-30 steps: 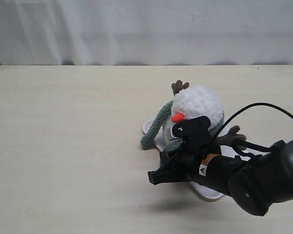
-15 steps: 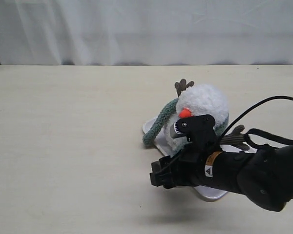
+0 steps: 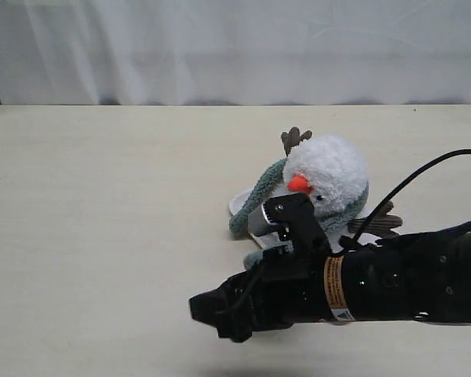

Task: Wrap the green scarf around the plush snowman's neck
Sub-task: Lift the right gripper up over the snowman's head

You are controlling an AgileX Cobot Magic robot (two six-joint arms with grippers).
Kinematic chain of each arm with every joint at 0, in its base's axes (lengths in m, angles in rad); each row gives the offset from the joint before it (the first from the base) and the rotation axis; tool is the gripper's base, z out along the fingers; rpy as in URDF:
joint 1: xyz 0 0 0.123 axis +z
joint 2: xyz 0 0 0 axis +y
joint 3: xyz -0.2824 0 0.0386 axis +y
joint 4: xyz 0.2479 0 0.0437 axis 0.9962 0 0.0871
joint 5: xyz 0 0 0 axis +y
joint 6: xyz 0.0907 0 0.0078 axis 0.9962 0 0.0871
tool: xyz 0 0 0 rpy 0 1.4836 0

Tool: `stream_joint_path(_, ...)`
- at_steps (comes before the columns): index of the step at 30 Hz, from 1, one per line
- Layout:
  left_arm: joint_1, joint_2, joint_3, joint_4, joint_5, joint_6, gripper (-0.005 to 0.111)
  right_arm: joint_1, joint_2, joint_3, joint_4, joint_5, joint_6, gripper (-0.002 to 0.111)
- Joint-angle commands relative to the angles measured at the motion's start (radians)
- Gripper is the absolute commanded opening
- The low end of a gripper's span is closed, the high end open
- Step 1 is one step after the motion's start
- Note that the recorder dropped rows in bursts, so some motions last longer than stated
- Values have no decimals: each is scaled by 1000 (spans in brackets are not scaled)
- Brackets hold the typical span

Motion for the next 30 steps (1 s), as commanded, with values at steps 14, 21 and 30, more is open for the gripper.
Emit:
stream_joint_path(14, 1, -2, 4, -8, -9, 1, 0, 1, -10, -243, -293, -58, 38, 65)
stream_joint_path(21, 1, -2, 4, -8, -9, 1, 0, 1, -27, -317, -431, 417, 206, 65)
stream_joint_path(30, 1, -2, 4, -8, -9, 1, 0, 1, -184, -333, -423, 753, 133, 74)
